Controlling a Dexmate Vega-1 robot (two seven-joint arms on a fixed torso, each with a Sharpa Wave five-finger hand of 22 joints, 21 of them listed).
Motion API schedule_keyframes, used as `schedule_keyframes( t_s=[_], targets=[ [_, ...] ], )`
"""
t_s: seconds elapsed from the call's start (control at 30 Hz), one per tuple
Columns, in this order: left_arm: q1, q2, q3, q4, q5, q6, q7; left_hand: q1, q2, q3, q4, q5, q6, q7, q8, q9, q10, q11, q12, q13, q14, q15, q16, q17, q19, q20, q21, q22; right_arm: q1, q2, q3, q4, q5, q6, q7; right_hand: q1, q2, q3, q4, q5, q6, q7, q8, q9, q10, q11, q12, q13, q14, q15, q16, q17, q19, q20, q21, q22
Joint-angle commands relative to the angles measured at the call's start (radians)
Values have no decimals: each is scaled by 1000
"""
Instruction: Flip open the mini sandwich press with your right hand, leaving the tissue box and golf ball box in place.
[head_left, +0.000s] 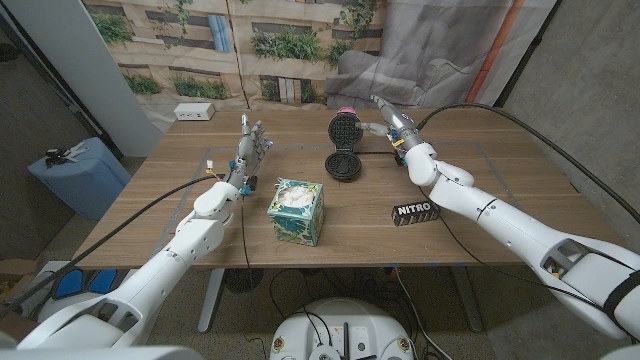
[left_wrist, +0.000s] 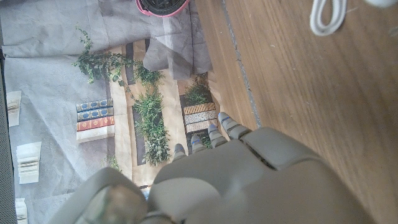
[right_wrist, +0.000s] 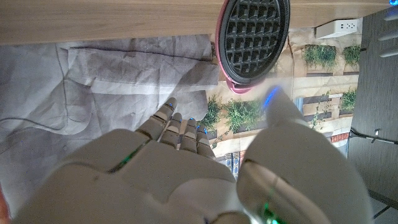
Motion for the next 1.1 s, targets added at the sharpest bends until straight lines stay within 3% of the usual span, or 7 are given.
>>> schedule_keyframes(
  t_s=[0.03, 0.2, 0.37, 0.87, 1.1],
  targets=[
    [0, 0, 0, 0, 0, 0, 0, 0, 52, -7, 1, 5, -34, -8, 5, 5, -5, 2, 6, 2, -8, -37, 7, 3, 4, -3, 6, 3, -45, -12, 51, 15, 97, 107, 9, -8, 3, -4, 6, 6, -2, -6, -6, 6, 1, -4, 0, 5, -4, -4, 1, 4, -3, -15, -1, 5],
    [0, 0, 0, 0, 0, 0, 0, 0, 52, -8, 1, 5, -34, -8, 5, 5, -4, 0, 6, 2, -7, -37, 7, 3, 4, -4, 7, 3, -51, -11, 66, 25, 147, 123, 47, -43, 11, -17, 20, 6, -12, -12, -10, 5, -3, -7, -1, 5, -19, -14, -2, 7, -25, -22, -8, 5],
    [0, 0, 0, 0, 0, 0, 0, 0, 52, -8, 1, 5, -34, -8, 5, 5, -5, 1, 6, 2, -7, -38, 7, 3, 4, -3, 7, 3, -57, 6, 79, 51, 181, 142, 42, -96, 14, -41, 36, 1, -26, -17, -13, 5, -25, -24, -7, 4, -40, -27, -6, 9, -49, -46, -11, 5],
    [0, 0, 0, 0, 0, 0, 0, 0, 52, -8, 1, 5, -34, -8, 5, 5, -4, 3, 7, 2, -7, -37, 7, 3, 4, -3, 6, 3, -81, 42, 136, 120, 332, 227, 60, -209, 42, -80, 85, -22, -39, -18, -12, 5, -40, -19, -6, 4, -77, -26, -8, 17, -88, -49, -12, 6],
    [0, 0, 0, 0, 0, 0, 0, 0, 52, -8, 1, 5, -33, -8, 5, 5, -4, 1, 7, 2, -7, -37, 7, 3, 4, -3, 6, 3, -105, 60, 173, 121, 412, 226, 53, -277, 78, -95, 121, -24, -31, -22, -7, 5, -32, -24, -1, 4, -80, -32, -1, 23, -98, -56, -7, 6]
  ],
)
